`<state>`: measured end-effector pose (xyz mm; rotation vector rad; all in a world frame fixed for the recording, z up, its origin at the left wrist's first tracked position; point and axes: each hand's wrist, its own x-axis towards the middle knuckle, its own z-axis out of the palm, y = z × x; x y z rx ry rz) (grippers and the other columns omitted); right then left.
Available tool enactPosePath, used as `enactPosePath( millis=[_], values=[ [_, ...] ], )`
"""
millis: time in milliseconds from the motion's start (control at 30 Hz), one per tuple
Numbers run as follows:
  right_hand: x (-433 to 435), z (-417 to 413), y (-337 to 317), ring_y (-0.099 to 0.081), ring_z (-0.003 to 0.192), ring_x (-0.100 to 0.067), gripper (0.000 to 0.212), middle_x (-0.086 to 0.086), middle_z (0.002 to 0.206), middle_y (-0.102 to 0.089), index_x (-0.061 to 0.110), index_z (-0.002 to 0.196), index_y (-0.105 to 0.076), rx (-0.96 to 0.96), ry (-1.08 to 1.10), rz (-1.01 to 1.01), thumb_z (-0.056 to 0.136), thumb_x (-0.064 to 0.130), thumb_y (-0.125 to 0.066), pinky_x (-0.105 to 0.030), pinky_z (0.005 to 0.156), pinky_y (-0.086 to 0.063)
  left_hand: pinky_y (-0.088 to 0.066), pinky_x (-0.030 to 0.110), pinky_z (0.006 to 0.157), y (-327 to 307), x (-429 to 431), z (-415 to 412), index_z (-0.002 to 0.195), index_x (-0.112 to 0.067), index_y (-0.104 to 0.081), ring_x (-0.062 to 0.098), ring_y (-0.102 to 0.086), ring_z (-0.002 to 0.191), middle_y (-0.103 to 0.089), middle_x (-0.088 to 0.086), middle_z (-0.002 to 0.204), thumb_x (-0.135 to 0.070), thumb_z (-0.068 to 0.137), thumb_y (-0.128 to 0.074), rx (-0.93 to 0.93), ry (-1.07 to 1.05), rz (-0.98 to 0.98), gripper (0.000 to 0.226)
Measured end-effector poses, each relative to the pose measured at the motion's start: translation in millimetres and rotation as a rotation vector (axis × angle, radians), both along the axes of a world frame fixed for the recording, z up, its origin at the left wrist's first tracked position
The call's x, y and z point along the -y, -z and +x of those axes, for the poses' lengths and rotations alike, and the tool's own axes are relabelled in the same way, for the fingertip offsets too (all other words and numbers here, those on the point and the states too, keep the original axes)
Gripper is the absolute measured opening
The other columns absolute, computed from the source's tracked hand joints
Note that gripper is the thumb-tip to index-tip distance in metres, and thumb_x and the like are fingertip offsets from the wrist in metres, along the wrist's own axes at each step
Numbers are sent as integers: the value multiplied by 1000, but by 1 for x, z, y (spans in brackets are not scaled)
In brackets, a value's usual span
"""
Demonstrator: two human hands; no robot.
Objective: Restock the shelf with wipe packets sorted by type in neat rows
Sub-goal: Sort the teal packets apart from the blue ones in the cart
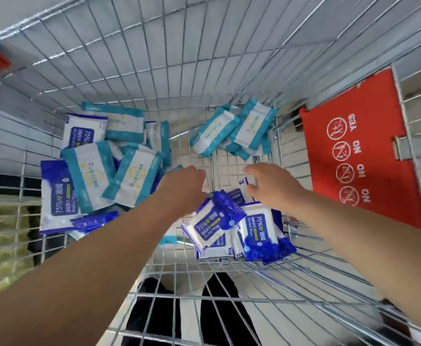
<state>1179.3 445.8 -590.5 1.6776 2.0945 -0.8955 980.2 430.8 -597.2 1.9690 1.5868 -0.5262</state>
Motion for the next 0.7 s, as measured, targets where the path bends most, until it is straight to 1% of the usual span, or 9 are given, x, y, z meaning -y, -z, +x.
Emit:
enactPosePath(
  millis=[133, 200, 267, 367, 433, 500, 533, 600, 700],
  values=[
    [-10, -42, -21, -54, 117, -27, 37, -9, 130, -56, 13, 131, -49, -16, -67, 158, 97, 26, -47, -40, 94, -47, -42, 40, 92, -32, -10, -34, 125, -17, -50, 26, -52, 114, -54, 5, 125, -35, 96, -46, -117, 13, 170, 35],
    [-12, -69, -26, -52, 121, -26, 39, -8, 133, -54, 13, 134, -47, -46, -87, 180, 97, 26, -47, -39, 97, -45, -44, 38, 87, -43, -9, -62, 121, -18, -51, 26, -54, 112, -56, 5, 121, -32, 95, -48, -188, 15, 241, 30],
    [-13, -96, -26, -48, 125, -26, 42, -8, 137, -51, 14, 136, -46, -94, -80, 173, 97, 27, -49, -38, 99, -43, -43, 37, 89, -50, -6, -95, 122, -17, -50, 26, -52, 116, -55, 4, 125, -34, 94, -49, -248, -7, 250, 33],
    [-14, -136, -20, -52, 119, -26, 40, -7, 127, -56, 14, 130, -50, -171, -53, 146, 93, 30, -55, -37, 93, -45, -41, 39, 94, -48, -2, -148, 125, -14, -48, 28, -49, 119, -52, 7, 128, -43, 89, -56, -300, -39, 247, 47],
    [-14, -159, -13, -54, 113, -27, 42, -7, 117, -59, 14, 125, -52, -215, -33, 120, 88, 32, -61, -37, 88, -47, -37, 40, 101, -40, -2, -178, 133, -11, -40, 29, -42, 126, -45, 9, 138, -51, 81, -65, -313, -65, 212, 70],
    [-14, -177, -3, -54, 111, -27, 53, -7, 116, -58, 13, 126, -50, -226, -41, 106, 83, 37, -67, -36, 86, -47, -31, 42, 110, -29, -3, -199, 144, -10, -26, 29, -35, 134, -35, 11, 148, -57, 74, -70, -300, -64, 158, 96],
    [-14, -185, 3, -54, 110, -26, 58, -8, 117, -58, 13, 127, -48, -229, -50, 106, 80, 38, -70, -36, 86, -47, -29, 42, 111, -25, -4, -204, 147, -9, -21, 30, -33, 136, -32, 11, 149, -57, 72, -72, -288, -60, 145, 103],
    [-14, -198, 12, -55, 106, -27, 66, -9, 115, -58, 13, 129, -44, -241, -55, 108, 76, 37, -75, -38, 86, -48, -32, 44, 109, -19, -5, -208, 147, -9, -20, 32, -35, 133, -34, 13, 146, -55, 69, -76, -268, -67, 159, 107],
    [-14, -207, 22, -54, 106, -27, 83, -10, 115, -56, 12, 134, -40, -212, -37, 104, 67, 35, -82, -38, 87, -47, -37, 45, 101, -19, -7, -204, 138, -8, -29, 34, -41, 124, -40, 15, 134, -50, 66, -81, -268, -123, 193, 99]
  ],
)
